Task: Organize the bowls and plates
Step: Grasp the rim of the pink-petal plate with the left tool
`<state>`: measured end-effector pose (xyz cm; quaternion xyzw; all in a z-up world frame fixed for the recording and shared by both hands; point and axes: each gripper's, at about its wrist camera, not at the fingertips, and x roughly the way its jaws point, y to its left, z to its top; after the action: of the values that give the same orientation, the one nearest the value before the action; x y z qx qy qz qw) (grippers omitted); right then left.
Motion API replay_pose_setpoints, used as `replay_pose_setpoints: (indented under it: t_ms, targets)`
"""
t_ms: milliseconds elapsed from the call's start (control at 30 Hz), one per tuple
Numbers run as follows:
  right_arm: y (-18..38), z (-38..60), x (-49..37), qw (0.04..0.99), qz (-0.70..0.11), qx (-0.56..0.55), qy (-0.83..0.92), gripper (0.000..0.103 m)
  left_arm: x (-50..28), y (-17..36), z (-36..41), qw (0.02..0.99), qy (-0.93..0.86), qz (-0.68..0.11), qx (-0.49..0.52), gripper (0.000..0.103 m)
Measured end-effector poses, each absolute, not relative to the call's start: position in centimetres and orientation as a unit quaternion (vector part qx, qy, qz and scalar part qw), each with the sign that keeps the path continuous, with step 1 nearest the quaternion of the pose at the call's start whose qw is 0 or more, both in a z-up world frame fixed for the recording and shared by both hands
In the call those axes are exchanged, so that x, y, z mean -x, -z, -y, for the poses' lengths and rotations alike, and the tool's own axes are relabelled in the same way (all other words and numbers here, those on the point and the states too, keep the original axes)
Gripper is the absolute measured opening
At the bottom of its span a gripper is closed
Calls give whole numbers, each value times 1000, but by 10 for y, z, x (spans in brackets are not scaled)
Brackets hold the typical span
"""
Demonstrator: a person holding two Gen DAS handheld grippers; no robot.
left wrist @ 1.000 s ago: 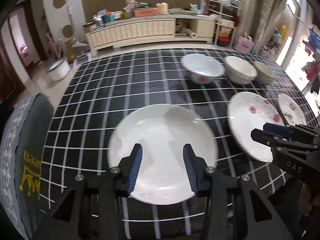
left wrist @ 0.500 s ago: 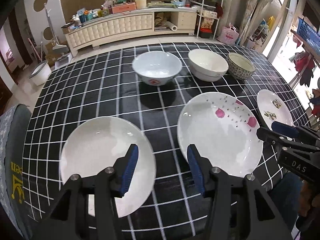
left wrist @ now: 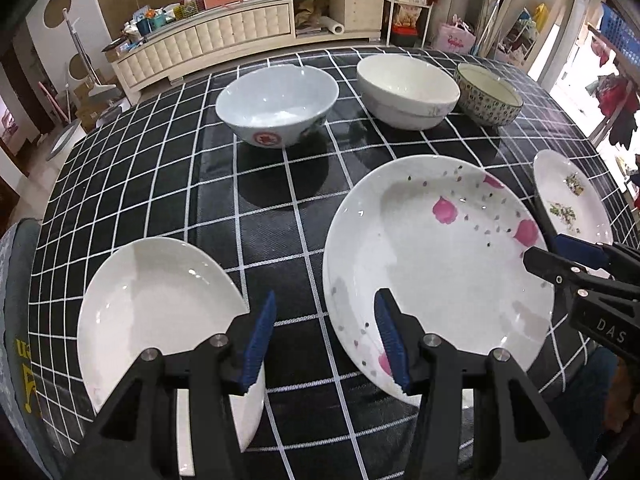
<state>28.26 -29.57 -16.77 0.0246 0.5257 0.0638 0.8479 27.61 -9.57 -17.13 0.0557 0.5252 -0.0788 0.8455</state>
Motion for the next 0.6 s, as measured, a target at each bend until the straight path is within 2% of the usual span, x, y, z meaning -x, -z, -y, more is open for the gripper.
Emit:
replay_pose_setpoints:
  t_ms: [200,267,333,400,600]
  targets:
    - [180,296,-290,839,-539,-30,-66,54,-284,187,101,834,86,-542,-63,48]
    - [183,296,-292,839,-540,-26,-61,53,-285,191,103,831,88,-545,-67,42]
    - [186,297,-294,837,-543,-28,-62,42,-288,196,105,828,89,-550,-70,29]
    - [189,297,-294,834,-547,-29,-64,33,-290,199,106,825,93,-554,-69,25]
    - [191,302,-294,833,-547,-43,-71,30,-289,201,110,826,97,-550,-76,23]
